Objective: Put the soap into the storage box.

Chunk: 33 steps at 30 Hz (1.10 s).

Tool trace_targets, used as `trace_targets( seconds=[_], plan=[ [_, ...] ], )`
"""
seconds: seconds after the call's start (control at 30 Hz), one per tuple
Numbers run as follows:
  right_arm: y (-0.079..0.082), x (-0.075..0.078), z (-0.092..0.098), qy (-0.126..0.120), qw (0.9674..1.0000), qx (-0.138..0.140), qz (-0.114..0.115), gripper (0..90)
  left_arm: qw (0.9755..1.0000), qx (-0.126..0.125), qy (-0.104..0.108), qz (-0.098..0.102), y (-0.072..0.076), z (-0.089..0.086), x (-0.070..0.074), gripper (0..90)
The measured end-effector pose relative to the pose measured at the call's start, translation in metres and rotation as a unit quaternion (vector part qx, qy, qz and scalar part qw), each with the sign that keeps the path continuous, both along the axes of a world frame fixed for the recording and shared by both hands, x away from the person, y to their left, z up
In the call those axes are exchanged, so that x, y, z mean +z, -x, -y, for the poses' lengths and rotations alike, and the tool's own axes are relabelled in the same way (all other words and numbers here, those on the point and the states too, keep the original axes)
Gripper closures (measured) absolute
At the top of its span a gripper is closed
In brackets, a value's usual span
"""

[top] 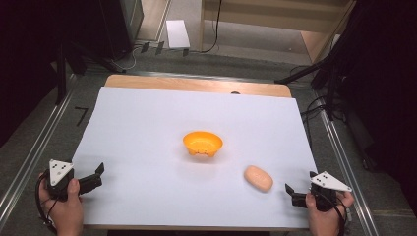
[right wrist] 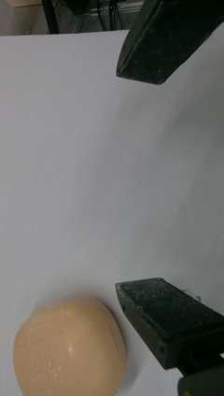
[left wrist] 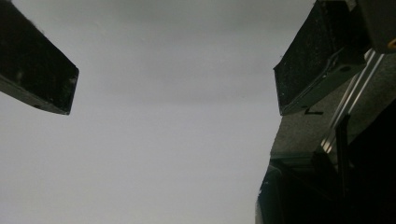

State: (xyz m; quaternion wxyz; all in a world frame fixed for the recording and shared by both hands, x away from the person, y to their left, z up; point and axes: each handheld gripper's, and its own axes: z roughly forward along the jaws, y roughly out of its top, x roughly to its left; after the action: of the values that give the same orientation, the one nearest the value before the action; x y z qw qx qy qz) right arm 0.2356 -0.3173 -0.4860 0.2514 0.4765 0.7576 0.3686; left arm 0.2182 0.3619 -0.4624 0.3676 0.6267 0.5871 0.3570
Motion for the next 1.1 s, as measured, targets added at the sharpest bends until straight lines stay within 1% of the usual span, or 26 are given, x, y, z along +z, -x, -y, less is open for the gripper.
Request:
trace_targets(
  seconds=[0.1,0.13,0.2,0.27,0.3,0.33,0.37,0.4,0.43,0.57,0.7,0.77,0.8,0.83,0.97,1.0,1.03,1.1],
  plan=[
    [0.000,0.001,0.000,-0.002,1.0000,0.001,-0.001,2.8,1.0000,-0.001,0.000,0.001,0.000,0.000,0.000,0.1],
    [0.000,0.002,0.001,-0.008,1.0000,0.000,0.000,4.0,1.0000,-0.001,0.000,0.001,0.000,0.000,0.000,0.1],
    [0.001,0.004,0.000,-0.005,1.0000,0.000,0.002,4.5,1.0000,0.000,-0.002,-0.001,0.000,0.000,0.000,0.1],
    [0.001,0.007,-0.001,0.001,0.9999,0.012,-0.003,5.1,1.0000,-0.001,-0.001,-0.001,0.000,0.000,0.000,0.1],
    [0.001,0.007,-0.001,0.001,0.9999,0.012,-0.003,5.1,1.0000,-0.001,-0.002,-0.001,0.000,0.000,0.000,0.1],
    [0.000,0.012,-0.004,0.008,0.9996,0.025,-0.008,7.3,1.0000,-0.001,-0.002,-0.002,0.000,0.000,0.000,0.1],
    [-0.001,0.013,-0.005,0.009,0.9994,0.031,-0.010,7.8,1.0000,0.000,-0.003,-0.001,0.000,0.001,0.000,0.1],
    [-0.002,0.014,-0.007,0.014,0.9991,0.037,-0.013,7.8,1.0000,-0.001,-0.003,-0.001,0.000,0.001,0.000,0.1],
    [-0.003,0.016,-0.010,0.025,0.9986,0.044,-0.016,8.0,1.0000,-0.001,-0.003,-0.001,0.000,0.001,0.000,0.1],
    [-0.009,0.021,-0.022,0.062,0.9945,0.077,-0.035,9.0,1.0000,0.000,0.000,0.001,0.000,0.000,0.000,0.1],
    [-0.014,0.027,-0.033,0.076,0.9897,0.110,-0.051,12.4,1.0000,-0.001,-0.001,0.001,0.000,0.000,0.000,0.1],
    [-0.016,0.030,-0.038,0.078,0.9879,0.121,-0.057,13.3,1.0000,-0.001,0.000,0.002,0.000,0.000,0.000,0.1],
    [-0.016,0.030,-0.038,0.078,0.9879,0.121,-0.057,13.3,1.0000,-0.001,0.000,0.002,0.000,0.000,0.000,0.1],
    [-0.020,0.032,-0.043,0.075,0.9853,0.138,-0.066,13.4,1.0000,-0.001,-0.001,0.001,0.001,0.000,0.000,0.1],
    [-0.026,0.033,-0.051,0.086,0.9817,0.152,-0.077,13.5,1.0000,-0.001,0.000,0.001,0.000,0.000,0.000,0.1],
    [-0.026,0.033,-0.051,0.086,0.9817,0.152,-0.077,13.5,1.0000,-0.001,0.000,0.001,0.000,0.000,0.000,0.1],
    [-0.029,0.033,-0.055,0.088,0.9794,0.162,-0.084,13.6,1.0000,-0.002,-0.001,0.001,0.000,0.000,0.000,0.1],
    [-0.030,0.033,-0.059,0.086,0.9778,0.169,-0.089,13.8,1.0000,-0.002,-0.001,0.001,0.000,0.000,0.000,0.1]
  ],
)
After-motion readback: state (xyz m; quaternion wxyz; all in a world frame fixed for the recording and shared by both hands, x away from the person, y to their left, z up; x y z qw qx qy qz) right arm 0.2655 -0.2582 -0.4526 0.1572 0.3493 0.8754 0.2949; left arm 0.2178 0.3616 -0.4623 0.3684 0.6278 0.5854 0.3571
